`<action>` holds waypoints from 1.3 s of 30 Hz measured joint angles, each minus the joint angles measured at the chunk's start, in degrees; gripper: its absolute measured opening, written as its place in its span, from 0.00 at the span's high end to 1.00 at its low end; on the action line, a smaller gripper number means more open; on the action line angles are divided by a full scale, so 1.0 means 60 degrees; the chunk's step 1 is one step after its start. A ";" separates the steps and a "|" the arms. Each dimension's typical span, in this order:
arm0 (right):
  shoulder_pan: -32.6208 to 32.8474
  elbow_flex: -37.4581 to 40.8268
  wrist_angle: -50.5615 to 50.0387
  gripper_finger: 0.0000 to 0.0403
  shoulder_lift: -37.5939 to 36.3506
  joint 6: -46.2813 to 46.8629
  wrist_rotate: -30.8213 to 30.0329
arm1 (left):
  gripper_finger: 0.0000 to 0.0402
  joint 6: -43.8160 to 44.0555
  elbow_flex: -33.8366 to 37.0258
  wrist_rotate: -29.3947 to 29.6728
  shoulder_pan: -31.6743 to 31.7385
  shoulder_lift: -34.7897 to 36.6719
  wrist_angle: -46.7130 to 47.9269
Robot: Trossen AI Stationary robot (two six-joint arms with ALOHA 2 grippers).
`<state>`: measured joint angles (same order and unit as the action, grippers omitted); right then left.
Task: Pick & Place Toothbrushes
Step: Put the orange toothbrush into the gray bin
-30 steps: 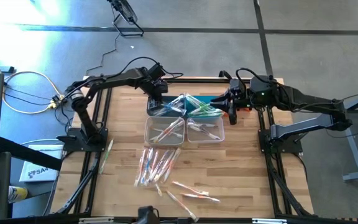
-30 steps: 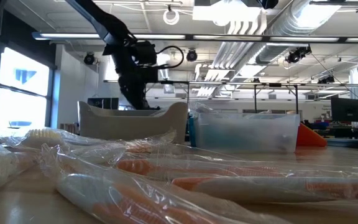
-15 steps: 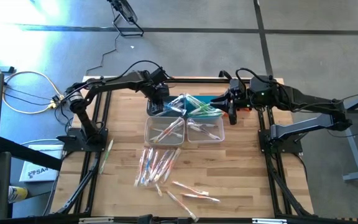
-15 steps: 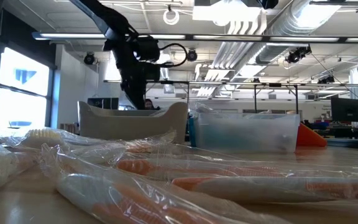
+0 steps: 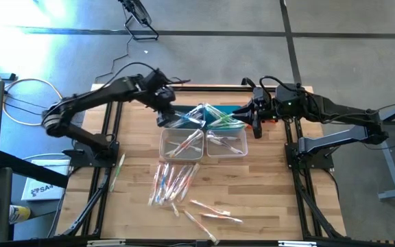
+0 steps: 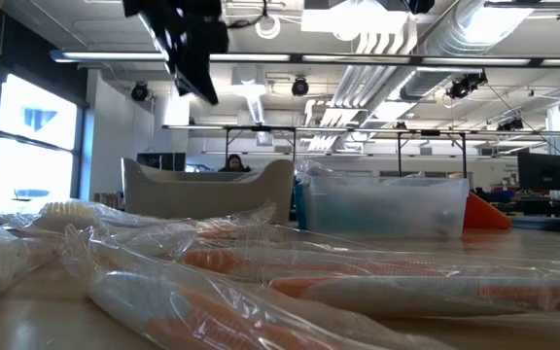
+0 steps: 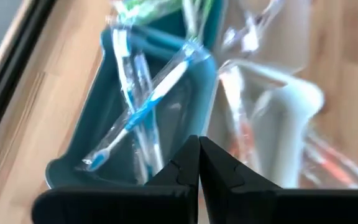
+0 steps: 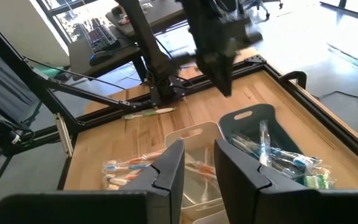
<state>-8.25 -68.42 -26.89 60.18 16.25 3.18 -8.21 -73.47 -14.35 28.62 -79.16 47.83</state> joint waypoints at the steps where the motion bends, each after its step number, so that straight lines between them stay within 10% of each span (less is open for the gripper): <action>1: 0.0004 -0.0001 -0.0001 0.80 0.0000 0.0000 0.0005 | 1.00 0.0173 0.0000 -0.0019 -0.0042 0.0245 0.0056; 16: 0.0004 -0.0001 0.0008 0.80 0.0000 -0.0006 0.0040 | 1.00 0.2495 0.0000 -0.0217 -0.1638 0.3051 0.0209; 39: 0.0134 -0.0001 0.0113 0.80 0.0000 0.0109 0.1023 | 1.00 0.2160 0.0007 -0.0119 -0.4045 0.3283 -0.1129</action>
<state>-7.45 -68.42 -26.22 60.18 16.91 9.32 4.75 -73.43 -15.07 4.34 -59.46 41.06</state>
